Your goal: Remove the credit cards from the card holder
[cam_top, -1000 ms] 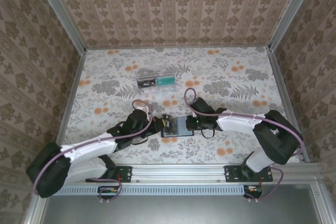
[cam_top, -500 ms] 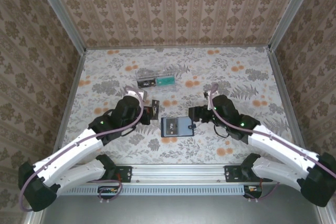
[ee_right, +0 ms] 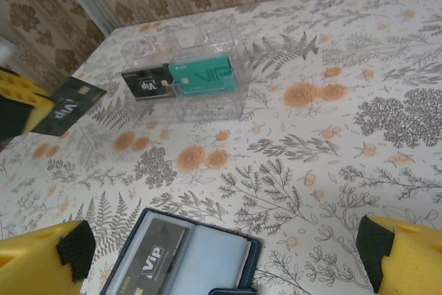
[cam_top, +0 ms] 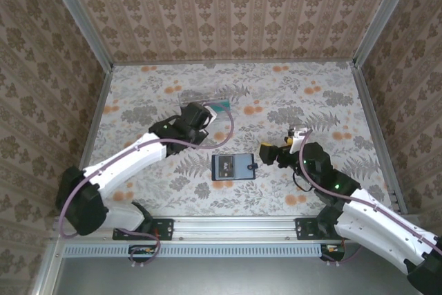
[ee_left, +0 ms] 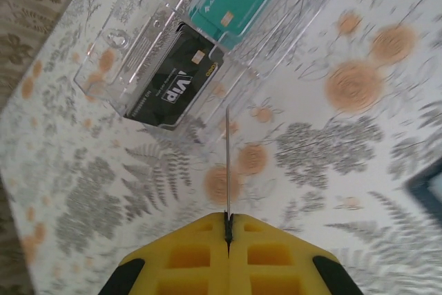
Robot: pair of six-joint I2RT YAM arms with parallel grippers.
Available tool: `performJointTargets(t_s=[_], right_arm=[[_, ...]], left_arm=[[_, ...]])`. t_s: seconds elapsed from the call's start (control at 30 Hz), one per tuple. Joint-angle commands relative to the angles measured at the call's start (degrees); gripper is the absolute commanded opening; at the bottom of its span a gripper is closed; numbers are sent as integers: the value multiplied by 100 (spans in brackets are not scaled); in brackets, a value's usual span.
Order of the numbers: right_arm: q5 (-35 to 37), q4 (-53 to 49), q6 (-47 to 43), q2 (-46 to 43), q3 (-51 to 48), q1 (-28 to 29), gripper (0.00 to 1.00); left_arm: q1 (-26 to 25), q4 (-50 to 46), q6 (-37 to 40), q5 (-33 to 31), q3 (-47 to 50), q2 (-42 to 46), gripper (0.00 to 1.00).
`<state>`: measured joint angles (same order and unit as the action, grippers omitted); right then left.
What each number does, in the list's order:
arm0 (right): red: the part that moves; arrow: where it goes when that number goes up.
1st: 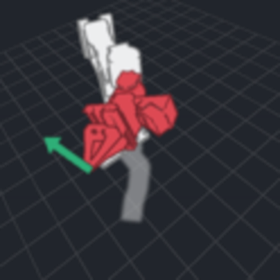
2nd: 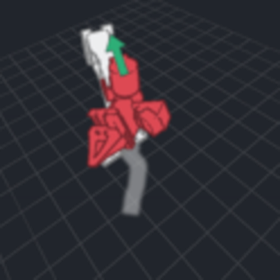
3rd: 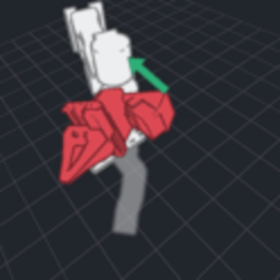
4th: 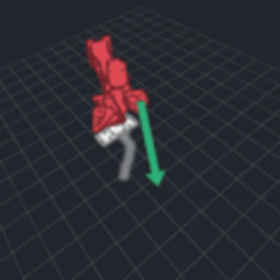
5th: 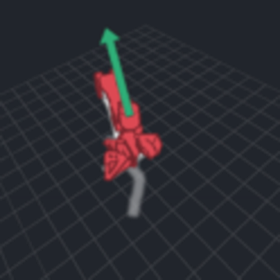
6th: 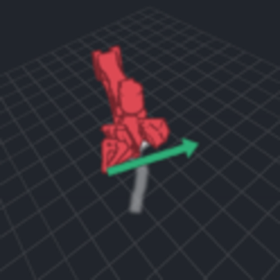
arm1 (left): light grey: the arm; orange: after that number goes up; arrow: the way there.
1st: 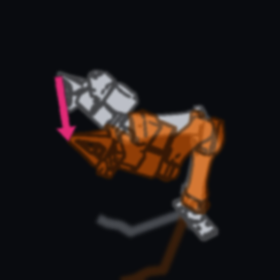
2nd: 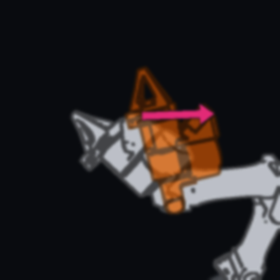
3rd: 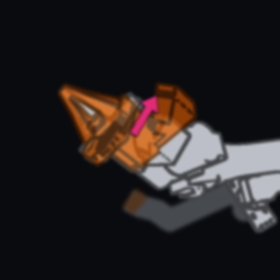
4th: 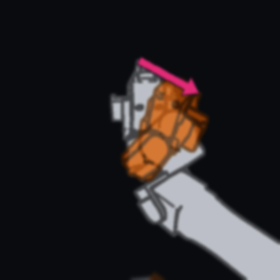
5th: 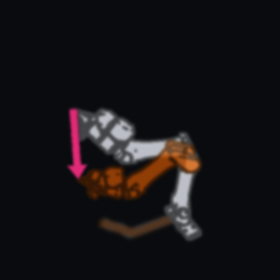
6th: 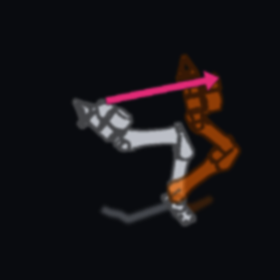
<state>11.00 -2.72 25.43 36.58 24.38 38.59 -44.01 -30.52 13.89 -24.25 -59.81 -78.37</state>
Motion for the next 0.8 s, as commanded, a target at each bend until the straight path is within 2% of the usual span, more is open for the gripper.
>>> performJointTargets(t_s=[0.0,0.2,0.33,0.57,0.77], right_arm=[[93,179,-96,-132,-137,-31,100],[-79,219,-102,-116,-214,-36,100],[-65,283,-92,-115,-266,-36,100],[81,289,-88,-192,-337,-36,100],[156,330,-88,-195,-392,-44,100]], left_arm=[[316,252,1821,-71,-180,-223,0],[829,1179,3322,847,44,-393,0],[989,1374,3843,916,-95,-863,0],[1070,1742,4307,932,-306,-1453,0],[1167,1730,4342,991,-553,-1720,0]])
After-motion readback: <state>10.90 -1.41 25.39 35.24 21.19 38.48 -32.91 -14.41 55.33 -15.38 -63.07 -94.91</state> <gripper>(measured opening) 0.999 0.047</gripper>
